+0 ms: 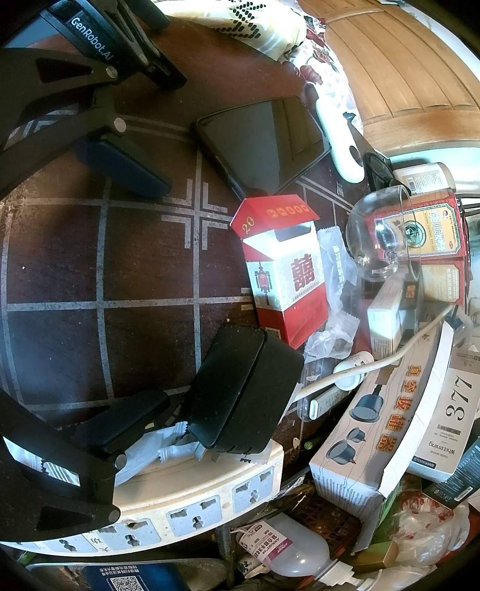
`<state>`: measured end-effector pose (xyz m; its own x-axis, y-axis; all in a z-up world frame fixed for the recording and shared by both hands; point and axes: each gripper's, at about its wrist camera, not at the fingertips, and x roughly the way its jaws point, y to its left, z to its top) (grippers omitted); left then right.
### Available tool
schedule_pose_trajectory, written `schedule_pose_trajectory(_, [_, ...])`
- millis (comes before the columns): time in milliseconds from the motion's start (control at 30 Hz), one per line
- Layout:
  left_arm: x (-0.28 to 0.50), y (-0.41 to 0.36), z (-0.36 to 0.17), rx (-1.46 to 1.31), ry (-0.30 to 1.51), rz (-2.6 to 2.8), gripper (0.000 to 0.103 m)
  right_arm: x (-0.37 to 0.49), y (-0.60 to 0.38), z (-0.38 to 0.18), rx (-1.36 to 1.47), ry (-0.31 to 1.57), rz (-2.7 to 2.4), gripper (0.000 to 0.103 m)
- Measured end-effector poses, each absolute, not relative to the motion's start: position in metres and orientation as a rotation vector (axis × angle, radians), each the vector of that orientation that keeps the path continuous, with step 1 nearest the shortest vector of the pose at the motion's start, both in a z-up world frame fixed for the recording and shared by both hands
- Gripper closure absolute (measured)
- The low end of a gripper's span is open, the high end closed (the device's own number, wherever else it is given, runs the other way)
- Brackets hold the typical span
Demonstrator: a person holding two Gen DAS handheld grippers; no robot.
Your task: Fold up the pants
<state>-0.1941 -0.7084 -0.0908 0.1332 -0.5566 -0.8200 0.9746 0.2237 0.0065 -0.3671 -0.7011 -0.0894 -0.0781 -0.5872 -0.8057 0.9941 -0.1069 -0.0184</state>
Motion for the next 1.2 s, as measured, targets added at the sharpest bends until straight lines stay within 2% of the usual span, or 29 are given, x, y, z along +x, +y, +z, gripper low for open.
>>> schedule_pose_trajectory(1200, [-0.1928, -0.7094, -0.0922, 0.647, 0.803, -1.231, 0.000, -0.3671, -0.7007, -0.0896, 0.768, 0.715, -1.550, 0.000])
